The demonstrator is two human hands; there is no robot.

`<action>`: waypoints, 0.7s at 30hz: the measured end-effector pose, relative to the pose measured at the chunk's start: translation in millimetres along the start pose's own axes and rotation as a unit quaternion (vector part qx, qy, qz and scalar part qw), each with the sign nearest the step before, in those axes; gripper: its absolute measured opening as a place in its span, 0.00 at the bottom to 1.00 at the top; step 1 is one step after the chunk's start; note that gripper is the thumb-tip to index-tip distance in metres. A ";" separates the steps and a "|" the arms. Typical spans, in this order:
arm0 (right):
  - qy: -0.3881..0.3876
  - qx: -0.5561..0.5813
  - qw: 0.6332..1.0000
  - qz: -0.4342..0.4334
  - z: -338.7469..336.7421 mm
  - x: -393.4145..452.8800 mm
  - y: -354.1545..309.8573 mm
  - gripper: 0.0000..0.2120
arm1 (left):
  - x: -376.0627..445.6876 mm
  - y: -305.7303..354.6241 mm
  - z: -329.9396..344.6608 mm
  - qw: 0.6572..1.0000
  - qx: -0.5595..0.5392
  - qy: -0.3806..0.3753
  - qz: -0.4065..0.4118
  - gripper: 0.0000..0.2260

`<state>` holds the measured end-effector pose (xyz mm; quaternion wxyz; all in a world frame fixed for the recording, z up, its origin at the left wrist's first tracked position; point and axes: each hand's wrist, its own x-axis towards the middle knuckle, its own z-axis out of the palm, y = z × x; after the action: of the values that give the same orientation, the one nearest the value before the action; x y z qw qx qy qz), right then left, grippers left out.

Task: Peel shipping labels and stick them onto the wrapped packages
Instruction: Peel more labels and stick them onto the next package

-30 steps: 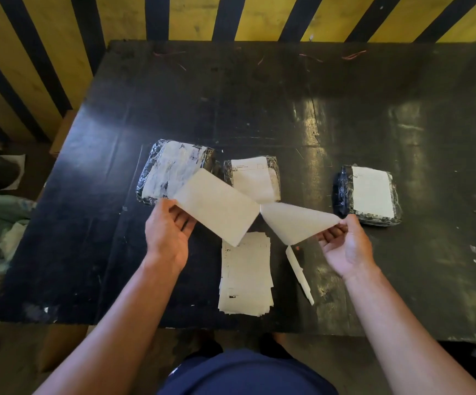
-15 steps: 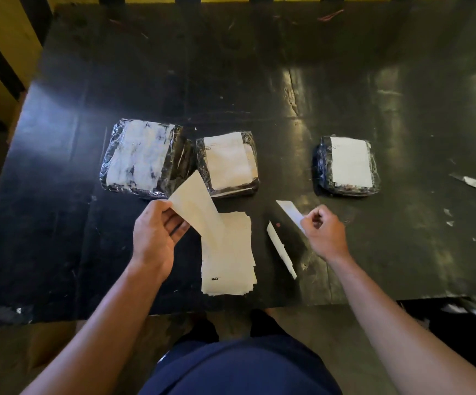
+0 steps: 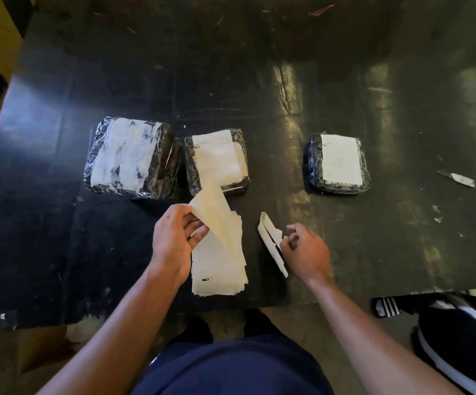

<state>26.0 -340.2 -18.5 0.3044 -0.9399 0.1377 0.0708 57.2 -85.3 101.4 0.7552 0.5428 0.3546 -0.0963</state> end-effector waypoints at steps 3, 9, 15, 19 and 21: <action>0.075 0.057 0.990 -0.102 -13.2 -13.2 -29.2 0.07 | 3.0 -0.1 2.9 1.000 -0.008 0.004 -0.004 0.10; 0.113 0.039 0.949 -0.291 -15.7 -35.0 -109.1 0.14 | 4.0 -1.1 11.2 0.999 -0.030 0.031 -0.009 0.13; 0.136 0.017 0.949 -0.283 -0.1 -25.7 -126.0 0.05 | 3.1 1.3 11.8 0.996 -0.075 0.032 -0.022 0.12; 0.127 0.079 0.960 -0.238 -9.9 -17.9 -129.6 0.03 | -3.5 3.1 11.9 0.997 -0.070 -0.019 0.000 0.13; 0.116 0.155 0.965 -0.175 -18.1 -10.3 -128.7 0.06 | -2.2 2.5 9.8 0.998 -0.050 -0.029 0.027 0.16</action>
<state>56.0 -248.8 69.5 0.4359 -0.8925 0.0151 -0.1149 61.1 -93.5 106.3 0.7940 0.5102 0.3220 -0.0741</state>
